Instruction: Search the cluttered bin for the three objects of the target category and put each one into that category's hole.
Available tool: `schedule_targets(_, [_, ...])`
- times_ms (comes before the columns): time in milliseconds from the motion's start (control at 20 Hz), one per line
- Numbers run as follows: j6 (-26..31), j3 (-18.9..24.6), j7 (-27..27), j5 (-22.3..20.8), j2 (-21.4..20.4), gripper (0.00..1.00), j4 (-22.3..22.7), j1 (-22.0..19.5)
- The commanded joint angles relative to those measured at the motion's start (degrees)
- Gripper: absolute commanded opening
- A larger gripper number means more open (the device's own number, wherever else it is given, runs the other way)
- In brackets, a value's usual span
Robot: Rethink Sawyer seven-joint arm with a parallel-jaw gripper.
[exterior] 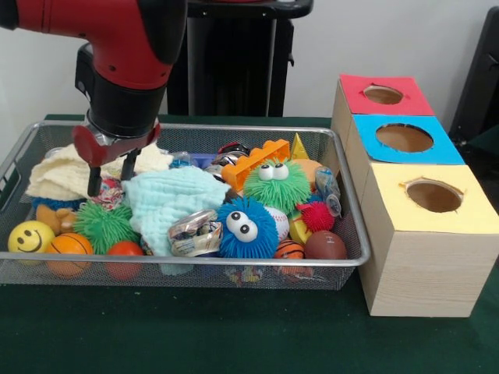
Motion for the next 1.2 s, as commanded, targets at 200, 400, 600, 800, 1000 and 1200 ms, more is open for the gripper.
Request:
schedule_targets(200, [7.6, -3.8, -20.7, -3.1, 3.6, 1.0, 1.5, -0.5])
schedule_targets(400, [8.2, -3.5, -20.8, -1.3, 3.7, 1.0, 2.7, -0.7])
schedule_targets(600, [8.7, -2.9, -21.3, 0.2, 4.3, 1.0, 3.8, -0.9])
schedule_targets(800, [9.7, -1.9, -23.1, 2.3, 5.0, 1.0, 4.4, -2.0])
schedule_targets(1000, [10.3, -1.5, -23.4, 3.6, 5.6, 0.0, 4.4, -2.2])
schedule_targets(1200, [11.1, -1.0, -24.1, 4.9, 5.9, 0.0, 4.1, -2.4])
